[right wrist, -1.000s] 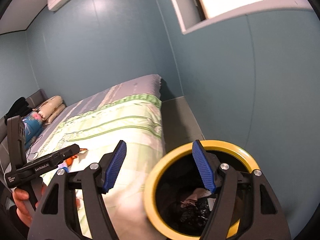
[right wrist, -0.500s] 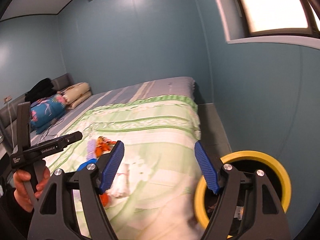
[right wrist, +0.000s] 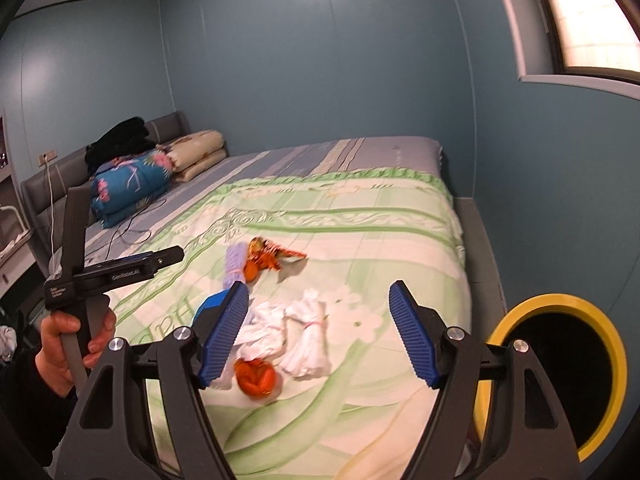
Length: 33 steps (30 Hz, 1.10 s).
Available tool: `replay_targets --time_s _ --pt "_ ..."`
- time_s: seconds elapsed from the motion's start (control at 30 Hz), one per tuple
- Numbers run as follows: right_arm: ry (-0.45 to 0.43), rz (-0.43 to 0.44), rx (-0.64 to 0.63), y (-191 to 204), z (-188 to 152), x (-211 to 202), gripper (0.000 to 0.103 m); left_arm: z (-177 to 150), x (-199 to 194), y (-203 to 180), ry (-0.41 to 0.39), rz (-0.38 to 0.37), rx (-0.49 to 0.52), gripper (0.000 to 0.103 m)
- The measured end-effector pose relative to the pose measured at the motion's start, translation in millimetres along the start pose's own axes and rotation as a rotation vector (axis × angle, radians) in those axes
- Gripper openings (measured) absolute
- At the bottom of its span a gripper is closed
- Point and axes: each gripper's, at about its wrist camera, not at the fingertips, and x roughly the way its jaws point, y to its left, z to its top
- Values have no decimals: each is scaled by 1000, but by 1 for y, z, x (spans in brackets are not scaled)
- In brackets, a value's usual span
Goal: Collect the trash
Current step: 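Move both tools back over the bed toward the blue glove and orange peel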
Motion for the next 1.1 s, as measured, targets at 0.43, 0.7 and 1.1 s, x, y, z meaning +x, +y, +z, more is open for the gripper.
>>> replay_targets --time_s 0.43,0.7,1.1 --pt "112 67 -38 35 -31 42 69 -33 37 52 85 44 -78 77" --pt "181 95 -95 58 -55 62 66 -50 58 68 131 56 -98 76" --pt "300 119 -122 76 -85 96 58 -66 83 71 186 38 -91 76"
